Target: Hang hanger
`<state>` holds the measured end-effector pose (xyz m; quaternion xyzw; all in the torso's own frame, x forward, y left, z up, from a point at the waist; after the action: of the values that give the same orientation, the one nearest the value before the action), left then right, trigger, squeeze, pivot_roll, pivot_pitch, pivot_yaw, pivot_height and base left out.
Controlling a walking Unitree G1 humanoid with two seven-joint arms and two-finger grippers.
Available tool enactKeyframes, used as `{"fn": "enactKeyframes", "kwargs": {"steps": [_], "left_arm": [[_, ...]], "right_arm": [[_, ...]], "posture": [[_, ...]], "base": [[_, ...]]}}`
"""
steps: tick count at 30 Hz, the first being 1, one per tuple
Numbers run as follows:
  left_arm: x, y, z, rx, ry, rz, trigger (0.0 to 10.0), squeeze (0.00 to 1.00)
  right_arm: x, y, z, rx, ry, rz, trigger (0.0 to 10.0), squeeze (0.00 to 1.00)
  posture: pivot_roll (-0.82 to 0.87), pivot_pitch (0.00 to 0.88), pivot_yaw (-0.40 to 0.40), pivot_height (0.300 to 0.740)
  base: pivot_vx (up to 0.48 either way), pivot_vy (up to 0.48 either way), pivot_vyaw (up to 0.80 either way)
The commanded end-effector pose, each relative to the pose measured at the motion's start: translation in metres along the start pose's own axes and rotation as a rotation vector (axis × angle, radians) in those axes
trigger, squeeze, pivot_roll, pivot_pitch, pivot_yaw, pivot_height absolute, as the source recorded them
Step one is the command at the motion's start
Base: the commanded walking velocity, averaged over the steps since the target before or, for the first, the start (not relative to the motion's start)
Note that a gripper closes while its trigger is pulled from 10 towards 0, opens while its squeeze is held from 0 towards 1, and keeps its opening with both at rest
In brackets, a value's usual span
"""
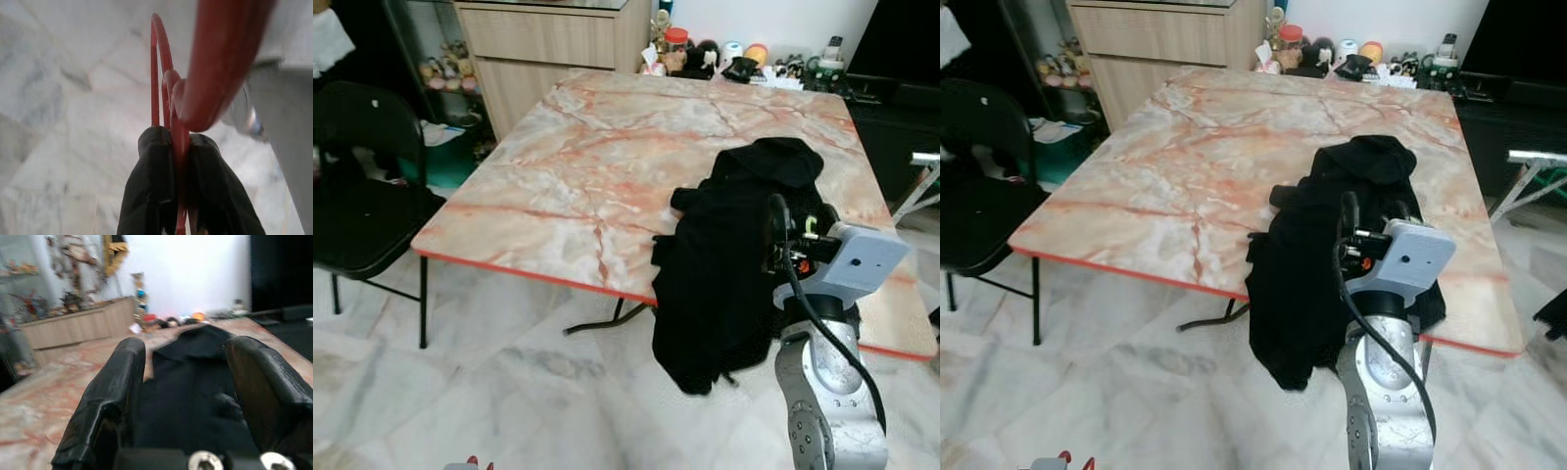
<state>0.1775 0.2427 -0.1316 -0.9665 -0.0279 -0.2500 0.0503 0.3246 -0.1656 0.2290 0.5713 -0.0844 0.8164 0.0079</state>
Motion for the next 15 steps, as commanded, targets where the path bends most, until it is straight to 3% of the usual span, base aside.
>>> {"fn": "enactKeyframes", "kwargs": {"steps": [1,7,15], "left_arm": [[-0.0053,-0.0005,-0.0006,-0.003,-0.018,0.022,10.0,0.0],[-0.004,0.0009,-0.0005,-0.016,-0.014,0.05,10.0,0.0],[-0.0039,0.0008,-0.0005,-0.016,-0.014,0.058,10.0,0.0]], "right_arm": [[0.0036,-0.0011,0.0,0.0,0.01,0.004,10.0,0.0],[0.0029,-0.0007,0.0,-0.001,0.007,0.007,10.0,0.0],[0.0016,-0.0002,-0.0003,-0.008,0.001,0.02,10.0,0.0]], "posture": [[-0.03,0.157,0.018,0.74],[-0.02,0.157,0.017,0.74],[-0.03,0.162,0.017,0.74]], "base": [[0.0,0.0,0.0],[0.0,0.0,0.0],[0.0,-0.48,0.0]]}}
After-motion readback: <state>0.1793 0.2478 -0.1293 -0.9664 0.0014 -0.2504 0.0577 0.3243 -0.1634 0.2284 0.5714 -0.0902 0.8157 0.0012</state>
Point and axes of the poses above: a point about 5 cm out from each wrist's last joint towards the gripper, its own z axis pointing out of the wrist towards the gripper, its own x axis along the axis of the wrist's last joint, y = z × x, the point moved 5 cm from there along z, pointing out of the wrist towards the gripper
